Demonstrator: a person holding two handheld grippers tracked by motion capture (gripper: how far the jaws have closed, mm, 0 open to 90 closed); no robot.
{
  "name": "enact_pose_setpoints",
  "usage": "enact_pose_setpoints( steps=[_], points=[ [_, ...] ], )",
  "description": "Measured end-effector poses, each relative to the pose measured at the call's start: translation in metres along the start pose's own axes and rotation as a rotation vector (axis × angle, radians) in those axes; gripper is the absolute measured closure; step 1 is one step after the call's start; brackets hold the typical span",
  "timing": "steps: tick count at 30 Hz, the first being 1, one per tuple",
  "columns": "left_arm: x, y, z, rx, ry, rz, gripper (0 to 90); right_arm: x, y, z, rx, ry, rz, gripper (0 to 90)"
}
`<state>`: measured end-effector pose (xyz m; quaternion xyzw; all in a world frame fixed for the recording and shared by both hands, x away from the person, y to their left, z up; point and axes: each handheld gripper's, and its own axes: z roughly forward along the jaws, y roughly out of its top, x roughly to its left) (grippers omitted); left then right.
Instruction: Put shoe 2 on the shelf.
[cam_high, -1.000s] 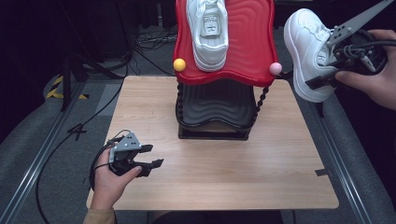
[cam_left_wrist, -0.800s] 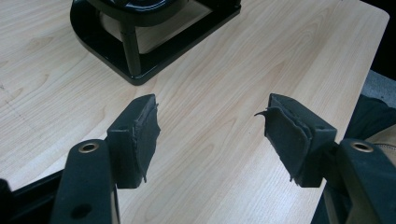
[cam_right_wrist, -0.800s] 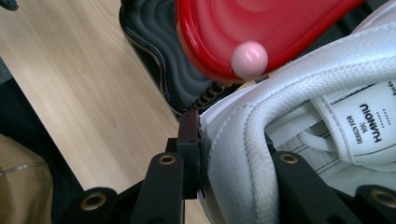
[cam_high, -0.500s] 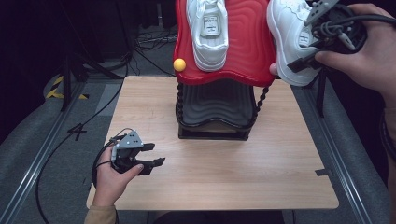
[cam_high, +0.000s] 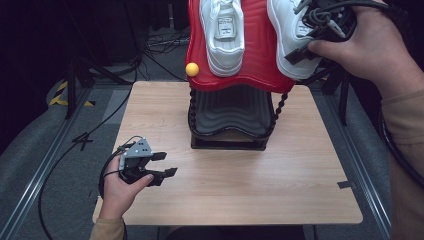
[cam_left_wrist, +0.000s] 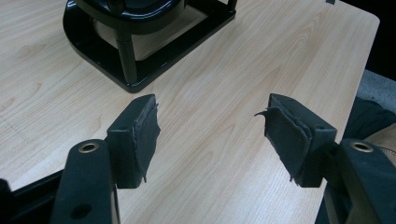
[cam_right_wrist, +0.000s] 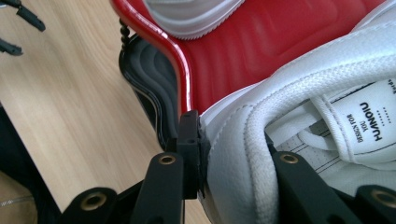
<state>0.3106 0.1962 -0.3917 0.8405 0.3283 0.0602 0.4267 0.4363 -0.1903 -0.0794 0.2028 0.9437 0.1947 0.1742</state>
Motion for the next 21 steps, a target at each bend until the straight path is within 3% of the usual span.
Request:
enact_pose_setpoints(
  steps=[9,16,21],
  points=[
    [0.003,0.001,0.002,-0.004,-0.012,-0.002,35.8,-0.006,0.020,0.013,-0.008,-0.032,-0.001,74.3],
    [0.005,0.000,0.004,0.000,-0.018,-0.004,35.7,-0.002,0.031,0.026,-0.006,-0.046,-0.014,74.3],
    [0.006,-0.001,0.002,-0.005,-0.016,-0.012,35.7,0.005,0.039,0.039,-0.021,-0.023,-0.048,74.0]
  ],
)
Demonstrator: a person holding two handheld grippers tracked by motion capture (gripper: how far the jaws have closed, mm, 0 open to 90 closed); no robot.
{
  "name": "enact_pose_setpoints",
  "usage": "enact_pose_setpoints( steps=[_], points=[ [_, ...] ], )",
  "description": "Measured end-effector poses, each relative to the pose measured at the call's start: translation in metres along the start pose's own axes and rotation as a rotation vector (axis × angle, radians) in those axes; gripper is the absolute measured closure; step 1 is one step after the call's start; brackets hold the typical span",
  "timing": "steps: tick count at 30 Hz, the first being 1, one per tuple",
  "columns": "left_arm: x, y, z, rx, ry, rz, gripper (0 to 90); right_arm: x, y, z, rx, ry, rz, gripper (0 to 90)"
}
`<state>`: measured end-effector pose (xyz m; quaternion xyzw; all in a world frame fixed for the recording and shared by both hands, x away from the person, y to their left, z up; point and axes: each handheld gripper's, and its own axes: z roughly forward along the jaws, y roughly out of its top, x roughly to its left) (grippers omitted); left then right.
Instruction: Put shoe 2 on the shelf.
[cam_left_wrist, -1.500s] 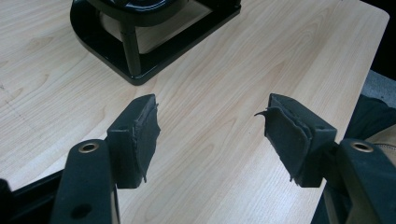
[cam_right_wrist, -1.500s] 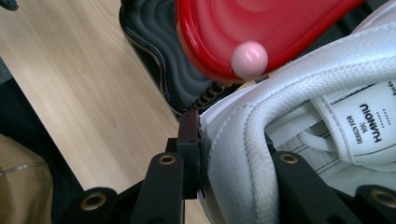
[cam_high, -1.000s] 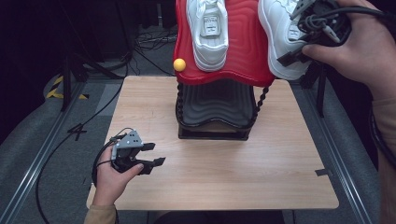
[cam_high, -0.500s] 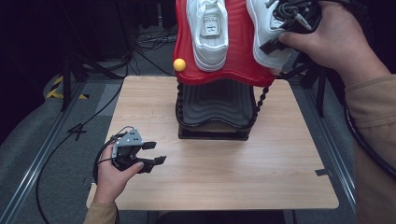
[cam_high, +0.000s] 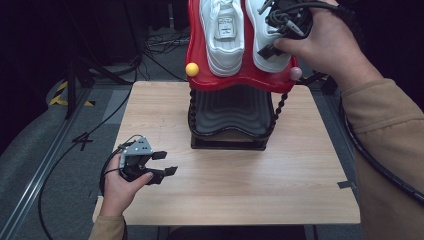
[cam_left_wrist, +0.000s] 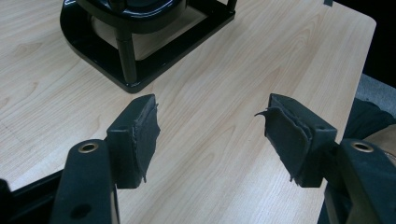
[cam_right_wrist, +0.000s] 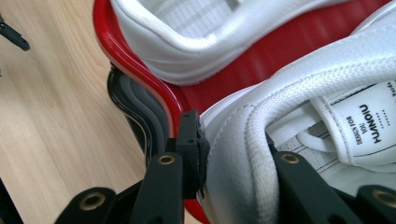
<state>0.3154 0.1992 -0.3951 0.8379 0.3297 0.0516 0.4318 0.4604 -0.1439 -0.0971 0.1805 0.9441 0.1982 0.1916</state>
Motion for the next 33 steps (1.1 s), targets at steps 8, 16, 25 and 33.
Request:
enact_pose_setpoints(
  steps=[8,16,25,33],
  points=[
    [0.000,-0.002,-0.002,0.001,0.004,-0.005,35.6,0.005,0.000,0.015,-0.011,-0.003,0.008,73.5],
    [-0.001,-0.001,0.001,0.011,0.001,-0.003,35.5,0.010,0.000,0.029,0.017,-0.028,0.007,72.8],
    [-0.001,-0.001,0.002,0.018,-0.004,0.000,35.5,0.014,0.004,0.036,0.027,-0.064,0.015,72.6],
    [-0.002,-0.001,0.001,0.018,-0.002,0.000,35.4,0.017,0.010,0.039,0.032,-0.087,0.028,72.1]
  ],
)
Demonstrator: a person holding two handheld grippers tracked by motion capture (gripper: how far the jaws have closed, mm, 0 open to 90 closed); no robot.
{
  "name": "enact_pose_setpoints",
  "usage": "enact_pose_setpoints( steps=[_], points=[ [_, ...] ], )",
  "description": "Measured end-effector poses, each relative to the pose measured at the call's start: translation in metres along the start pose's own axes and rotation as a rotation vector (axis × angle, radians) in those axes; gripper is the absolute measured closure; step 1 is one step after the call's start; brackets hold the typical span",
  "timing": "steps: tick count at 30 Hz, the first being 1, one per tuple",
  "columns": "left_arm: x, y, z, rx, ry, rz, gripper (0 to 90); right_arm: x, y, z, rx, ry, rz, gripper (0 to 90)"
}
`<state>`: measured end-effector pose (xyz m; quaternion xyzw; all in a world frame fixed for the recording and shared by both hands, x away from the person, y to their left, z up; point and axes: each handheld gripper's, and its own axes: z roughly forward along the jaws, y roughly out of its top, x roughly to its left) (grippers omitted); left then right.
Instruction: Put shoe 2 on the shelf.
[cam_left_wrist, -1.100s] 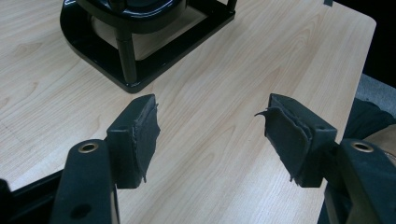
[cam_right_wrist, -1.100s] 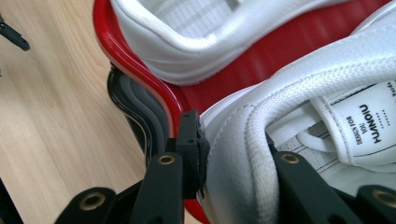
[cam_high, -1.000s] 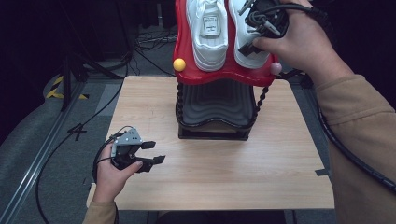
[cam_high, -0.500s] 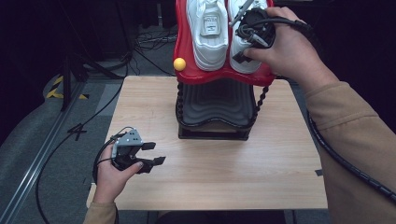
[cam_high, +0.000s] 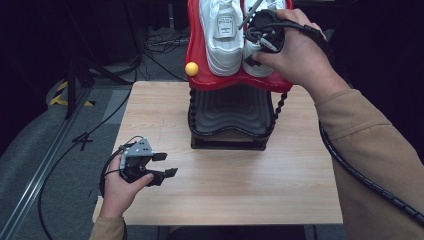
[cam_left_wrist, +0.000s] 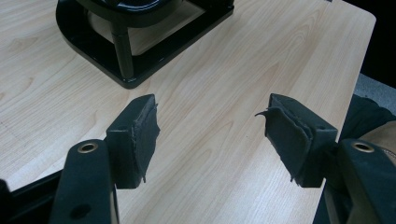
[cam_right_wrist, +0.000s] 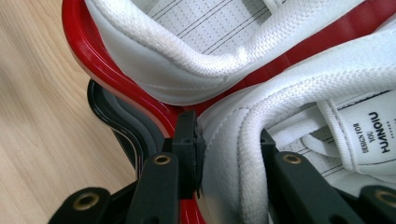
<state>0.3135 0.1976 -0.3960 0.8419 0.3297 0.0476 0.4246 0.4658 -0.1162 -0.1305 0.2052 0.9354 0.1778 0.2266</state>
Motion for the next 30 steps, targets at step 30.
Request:
enact_pose_setpoints(
  steps=[30],
  points=[
    [-0.004,-0.008,0.000,0.035,0.019,-0.015,35.2,-0.007,-0.077,-0.090,-0.389,0.126,0.111,41.1]
  ],
)
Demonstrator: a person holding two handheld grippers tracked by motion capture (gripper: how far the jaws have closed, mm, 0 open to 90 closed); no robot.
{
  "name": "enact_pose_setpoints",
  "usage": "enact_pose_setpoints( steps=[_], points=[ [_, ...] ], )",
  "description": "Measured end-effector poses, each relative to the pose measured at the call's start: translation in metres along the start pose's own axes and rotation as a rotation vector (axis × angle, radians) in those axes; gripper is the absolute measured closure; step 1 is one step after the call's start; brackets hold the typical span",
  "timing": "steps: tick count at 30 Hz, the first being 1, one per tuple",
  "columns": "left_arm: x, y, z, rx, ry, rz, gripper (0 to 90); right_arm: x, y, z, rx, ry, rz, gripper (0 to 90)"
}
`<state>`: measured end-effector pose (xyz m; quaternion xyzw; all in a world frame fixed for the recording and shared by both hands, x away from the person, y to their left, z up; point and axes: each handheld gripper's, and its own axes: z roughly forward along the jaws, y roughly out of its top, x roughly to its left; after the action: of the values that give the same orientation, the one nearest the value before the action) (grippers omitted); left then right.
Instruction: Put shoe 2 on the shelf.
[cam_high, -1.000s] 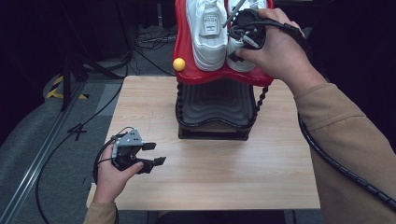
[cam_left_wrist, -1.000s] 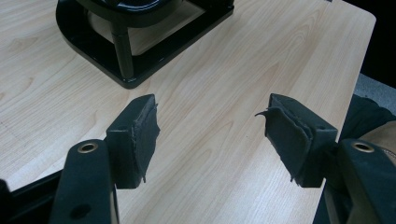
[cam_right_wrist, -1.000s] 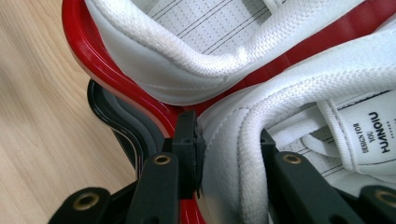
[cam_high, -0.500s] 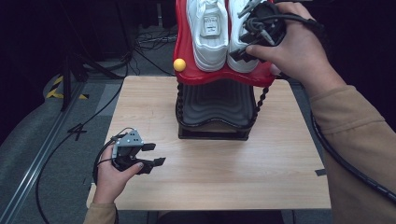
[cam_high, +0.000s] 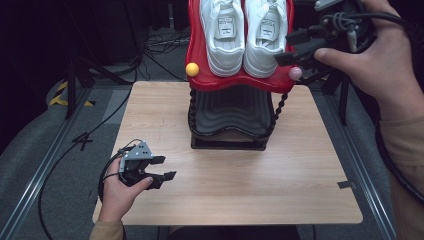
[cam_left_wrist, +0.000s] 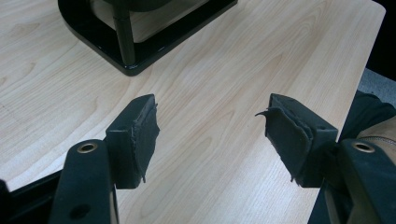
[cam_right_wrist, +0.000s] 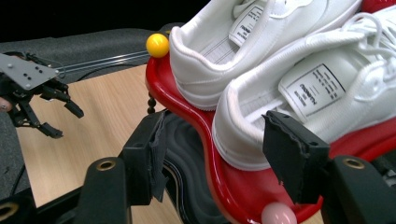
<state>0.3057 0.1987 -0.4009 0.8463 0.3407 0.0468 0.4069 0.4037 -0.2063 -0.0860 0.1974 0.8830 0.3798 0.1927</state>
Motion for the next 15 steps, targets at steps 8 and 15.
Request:
enact_pose_setpoints(
  steps=[8,15],
  points=[
    [-0.001,0.000,-0.001,0.002,0.003,0.000,35.1,0.000,-0.019,-0.019,-0.014,0.007,0.006,40.1],
    [0.000,0.002,0.001,0.000,0.001,0.002,35.1,-0.001,-0.035,-0.020,-0.010,0.024,0.019,39.6]
  ],
)
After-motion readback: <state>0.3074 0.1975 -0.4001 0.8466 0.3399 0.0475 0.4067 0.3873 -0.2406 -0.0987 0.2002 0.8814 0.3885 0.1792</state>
